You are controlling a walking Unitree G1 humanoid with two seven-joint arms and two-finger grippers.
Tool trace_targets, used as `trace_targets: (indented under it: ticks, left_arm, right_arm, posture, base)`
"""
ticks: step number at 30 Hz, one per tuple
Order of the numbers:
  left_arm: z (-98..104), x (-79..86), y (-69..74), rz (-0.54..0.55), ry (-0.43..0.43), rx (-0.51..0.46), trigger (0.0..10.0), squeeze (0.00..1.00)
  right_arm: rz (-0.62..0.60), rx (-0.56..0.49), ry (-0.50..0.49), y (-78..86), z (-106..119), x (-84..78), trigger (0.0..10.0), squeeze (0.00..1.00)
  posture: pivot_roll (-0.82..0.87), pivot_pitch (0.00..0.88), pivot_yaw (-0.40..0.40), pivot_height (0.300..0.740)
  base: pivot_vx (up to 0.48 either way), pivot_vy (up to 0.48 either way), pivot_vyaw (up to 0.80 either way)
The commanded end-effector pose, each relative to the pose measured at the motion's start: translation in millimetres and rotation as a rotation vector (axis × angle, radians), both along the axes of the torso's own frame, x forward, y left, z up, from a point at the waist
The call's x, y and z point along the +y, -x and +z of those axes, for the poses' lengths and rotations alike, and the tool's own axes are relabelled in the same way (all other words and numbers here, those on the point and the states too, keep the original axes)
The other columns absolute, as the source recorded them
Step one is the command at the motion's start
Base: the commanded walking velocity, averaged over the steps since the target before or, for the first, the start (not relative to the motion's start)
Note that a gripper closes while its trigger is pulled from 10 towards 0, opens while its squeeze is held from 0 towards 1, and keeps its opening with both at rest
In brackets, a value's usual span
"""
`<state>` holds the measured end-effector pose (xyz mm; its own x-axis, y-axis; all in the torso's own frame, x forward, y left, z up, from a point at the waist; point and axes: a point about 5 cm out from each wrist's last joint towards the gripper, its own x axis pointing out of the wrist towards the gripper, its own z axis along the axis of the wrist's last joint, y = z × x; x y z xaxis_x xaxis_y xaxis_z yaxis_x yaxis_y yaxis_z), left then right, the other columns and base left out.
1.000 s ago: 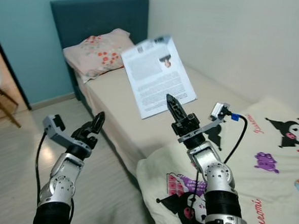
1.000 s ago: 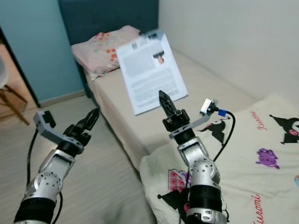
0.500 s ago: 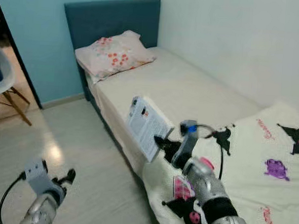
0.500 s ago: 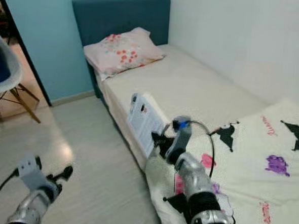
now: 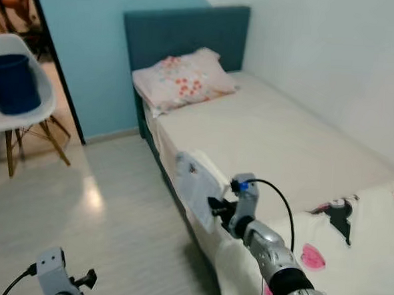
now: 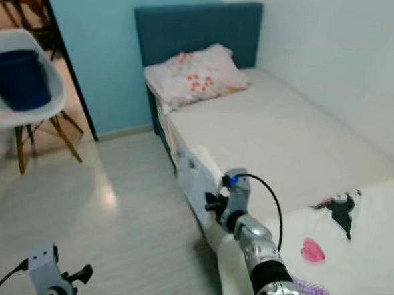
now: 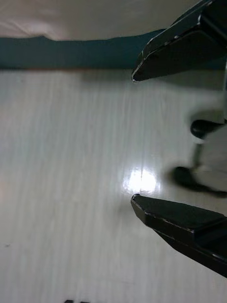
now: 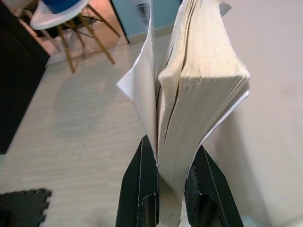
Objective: Clean up the room
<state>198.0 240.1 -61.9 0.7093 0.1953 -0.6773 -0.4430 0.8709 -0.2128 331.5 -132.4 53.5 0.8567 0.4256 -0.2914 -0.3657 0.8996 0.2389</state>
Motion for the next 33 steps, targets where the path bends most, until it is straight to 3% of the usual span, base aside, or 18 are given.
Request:
trace_targets:
  ticks: [1, 7, 13, 16, 22, 27, 33]
  left_arm:
    - [0, 0.8, 0.0, -0.024, -0.021, 0.002, 10.0, 0.00]
    - [-3, -1.9, 2.9, -0.041, -0.026, 0.021, 10.0, 0.00]
    - [-10, -10.6, 11.1, -0.067, -0.035, 0.082, 10.0, 0.00]
    - [-15, -16.1, 17.7, -0.080, -0.037, 0.127, 10.0, 0.00]
    - [-19, -20.0, 23.4, -0.108, -0.048, 0.162, 10.0, 0.00]
    - [-20, -19.8, 25.8, -0.126, -0.057, 0.177, 10.0, 0.00]
    - [-22, -19.0, 28.9, -0.136, -0.065, 0.190, 10.0, 0.00]
  right_arm:
    - [0.021, -0.065, -0.024, -7.5, 12, 12.8, 10.0, 0.00]
    - [0.022, -0.062, -0.022, -7.2, 11, 14.2, 10.0, 0.00]
    - [0.003, 0.017, 0.012, 1.8, -9, 8.9, 10.0, 0.00]
    - [-0.064, 0.135, 0.076, 18.8, -36, -6.2, 10.0, 0.00]
    - [-0.134, 0.242, 0.139, 41.4, -62, -25.6, 10.0, 0.00]
    - [-0.148, 0.242, 0.122, 44.1, -64, -28.7, 10.0, 0.00]
    - [-0.159, 0.206, 0.114, 35.9, -56, -27.9, 10.0, 0.00]
  posture:
    - [-0.07, 0.000, -0.030, 0.740]
    - [-0.07, 0.000, -0.035, 0.740]
    - [-0.07, 0.000, -0.038, 0.740]
    - [-0.07, 0.000, -0.040, 0.740]
    - [-0.07, 0.000, -0.037, 0.740]
    - [-0.07, 0.000, -0.032, 0.740]
    - [-0.07, 0.000, -0.027, 0.740]
  base:
    - [0.480, 0.000, 0.00]
    - [0.480, 0.000, 0.00]
    - [0.480, 0.000, 0.00]
    - [0.480, 0.000, 0.00]
    - [0.480, 0.000, 0.00]
    - [0.480, 0.000, 0.00]
    - [0.480, 0.000, 0.00]
